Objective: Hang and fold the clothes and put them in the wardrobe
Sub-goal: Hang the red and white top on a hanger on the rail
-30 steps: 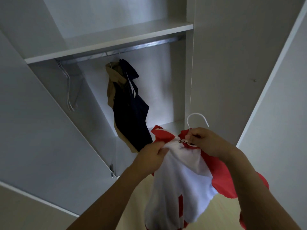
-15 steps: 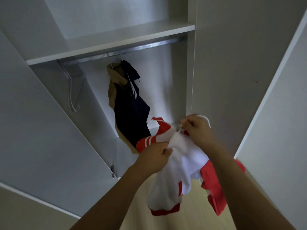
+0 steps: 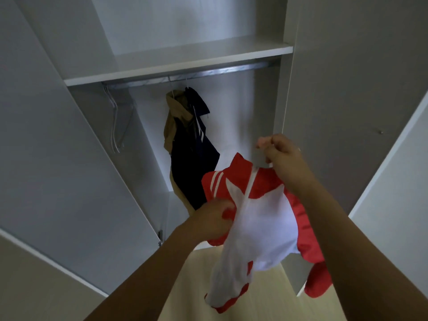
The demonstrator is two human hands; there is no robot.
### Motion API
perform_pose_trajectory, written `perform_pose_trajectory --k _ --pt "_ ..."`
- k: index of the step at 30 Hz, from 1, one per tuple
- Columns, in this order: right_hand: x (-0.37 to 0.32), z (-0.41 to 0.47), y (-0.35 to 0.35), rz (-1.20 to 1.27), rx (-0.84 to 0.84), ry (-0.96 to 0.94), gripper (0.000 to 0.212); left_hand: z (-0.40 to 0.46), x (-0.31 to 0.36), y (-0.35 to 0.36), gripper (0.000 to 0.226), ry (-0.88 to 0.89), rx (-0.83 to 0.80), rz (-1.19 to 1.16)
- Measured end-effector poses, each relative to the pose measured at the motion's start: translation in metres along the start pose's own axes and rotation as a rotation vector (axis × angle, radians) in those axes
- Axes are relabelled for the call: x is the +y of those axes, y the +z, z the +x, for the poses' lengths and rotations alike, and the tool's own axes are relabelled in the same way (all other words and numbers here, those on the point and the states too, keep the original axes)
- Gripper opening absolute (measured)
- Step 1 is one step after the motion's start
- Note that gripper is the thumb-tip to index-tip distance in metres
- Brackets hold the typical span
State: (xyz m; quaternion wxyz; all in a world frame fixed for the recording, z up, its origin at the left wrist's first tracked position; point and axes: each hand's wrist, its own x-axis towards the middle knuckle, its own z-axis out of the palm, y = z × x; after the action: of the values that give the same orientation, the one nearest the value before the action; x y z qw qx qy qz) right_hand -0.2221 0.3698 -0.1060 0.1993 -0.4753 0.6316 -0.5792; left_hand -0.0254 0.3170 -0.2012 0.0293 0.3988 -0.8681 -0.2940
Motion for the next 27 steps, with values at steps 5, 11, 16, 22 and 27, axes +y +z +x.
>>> perform_pose_trajectory --k 5,11,16,22,27 --pt "-0.034 0.005 0.003 0.444 -0.114 -0.003 0.016 0.032 0.005 -0.05 0.062 -0.063 0.368 -0.134" --pt "-0.059 0.017 0.002 0.611 -0.14 -0.034 0.01 0.036 0.017 -0.069 0.025 0.154 0.378 -0.241" --pt "-0.078 0.025 0.018 0.602 -0.15 0.01 0.017 0.024 0.045 -0.059 0.021 0.319 0.467 -0.309" --pt "-0.087 0.046 0.004 0.806 -0.221 0.063 0.016 -0.013 -0.005 -0.089 0.018 0.021 0.042 -0.327" --pt "-0.084 0.068 0.028 0.476 -0.217 0.09 0.016 -0.012 -0.005 -0.08 0.025 -0.121 0.048 -0.202"
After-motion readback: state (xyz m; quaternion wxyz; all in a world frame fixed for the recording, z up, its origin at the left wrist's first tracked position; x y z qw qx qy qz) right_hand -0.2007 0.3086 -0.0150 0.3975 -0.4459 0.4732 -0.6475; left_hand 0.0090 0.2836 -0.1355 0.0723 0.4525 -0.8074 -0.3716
